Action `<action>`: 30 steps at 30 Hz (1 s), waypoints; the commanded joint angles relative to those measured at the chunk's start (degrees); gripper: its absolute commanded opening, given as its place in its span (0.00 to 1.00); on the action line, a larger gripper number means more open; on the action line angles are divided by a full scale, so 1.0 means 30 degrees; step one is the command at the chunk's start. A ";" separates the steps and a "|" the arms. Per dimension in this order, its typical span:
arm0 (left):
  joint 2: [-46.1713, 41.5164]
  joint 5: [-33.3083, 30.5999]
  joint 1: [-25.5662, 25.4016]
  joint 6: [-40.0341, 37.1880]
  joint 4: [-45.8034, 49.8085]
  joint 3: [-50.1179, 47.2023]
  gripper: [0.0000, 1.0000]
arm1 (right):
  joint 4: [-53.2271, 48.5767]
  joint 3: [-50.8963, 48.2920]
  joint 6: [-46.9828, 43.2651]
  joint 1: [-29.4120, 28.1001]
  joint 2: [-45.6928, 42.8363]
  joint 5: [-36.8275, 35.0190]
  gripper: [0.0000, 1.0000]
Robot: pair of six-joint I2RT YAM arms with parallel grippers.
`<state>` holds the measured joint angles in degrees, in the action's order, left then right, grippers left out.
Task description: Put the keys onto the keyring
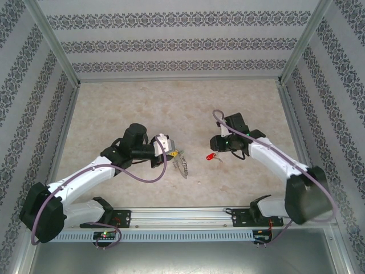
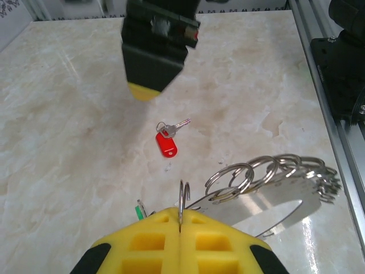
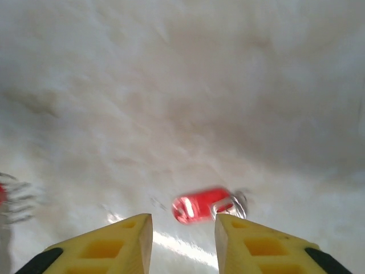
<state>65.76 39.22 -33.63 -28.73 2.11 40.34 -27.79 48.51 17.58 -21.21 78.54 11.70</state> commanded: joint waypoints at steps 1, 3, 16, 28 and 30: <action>-0.0764 -0.0202 0.0074 0.0379 0.0170 -0.0254 0.00 | -0.3242 0.0798 0.1355 0.0039 0.1384 -0.1266 0.37; -0.1008 -0.0320 0.0061 0.0573 0.0176 -0.0398 0.00 | -0.3300 0.1128 0.1611 0.0098 0.2061 -0.1620 0.37; -0.1262 -0.0302 0.0065 0.0872 0.0109 -0.0704 0.00 | -0.2342 0.2037 0.3038 0.0481 0.4801 -0.1029 0.33; -0.0688 -0.0070 0.0075 0.0931 0.0040 -0.0600 0.00 | -0.1287 0.2077 0.3206 0.0535 0.5575 -0.0897 0.27; -0.0602 0.0020 0.0072 0.0972 0.0028 -0.0611 0.00 | -0.1254 0.2157 0.3164 0.0573 0.5663 -0.0872 0.26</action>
<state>63.55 37.67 -33.63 -26.55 3.03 38.15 -32.12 53.65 26.50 -20.34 95.22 9.06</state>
